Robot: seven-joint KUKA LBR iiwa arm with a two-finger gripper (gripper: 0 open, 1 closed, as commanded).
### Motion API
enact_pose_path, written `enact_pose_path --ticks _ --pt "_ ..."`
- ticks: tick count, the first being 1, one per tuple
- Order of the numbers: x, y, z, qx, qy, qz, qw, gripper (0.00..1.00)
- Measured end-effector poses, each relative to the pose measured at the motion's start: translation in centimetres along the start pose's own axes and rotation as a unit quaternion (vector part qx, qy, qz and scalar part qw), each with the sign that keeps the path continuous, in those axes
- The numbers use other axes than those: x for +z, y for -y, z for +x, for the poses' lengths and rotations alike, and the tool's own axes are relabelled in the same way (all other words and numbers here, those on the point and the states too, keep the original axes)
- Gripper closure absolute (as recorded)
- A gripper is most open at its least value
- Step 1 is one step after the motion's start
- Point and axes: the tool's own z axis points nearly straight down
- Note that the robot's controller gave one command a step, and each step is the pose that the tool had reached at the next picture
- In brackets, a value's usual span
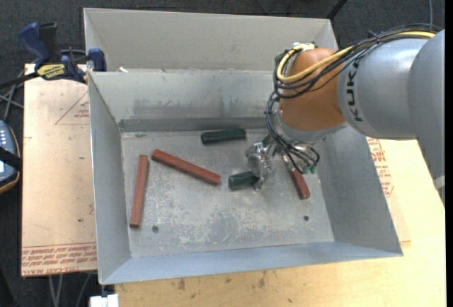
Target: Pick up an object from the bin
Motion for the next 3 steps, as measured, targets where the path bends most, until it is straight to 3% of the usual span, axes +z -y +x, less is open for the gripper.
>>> enact_pose_path --ticks 1,2,3 --pt "0.0 0.0 0.0 0.0 0.0 0.0 1.0 1.0" --pt "-5.2 0.4 0.1 0.0 -0.003 -0.001 1.0 1.0" --pt "-19.0 -5.2 1.7 0.009 0.0001 0.0 1.0 1.0"
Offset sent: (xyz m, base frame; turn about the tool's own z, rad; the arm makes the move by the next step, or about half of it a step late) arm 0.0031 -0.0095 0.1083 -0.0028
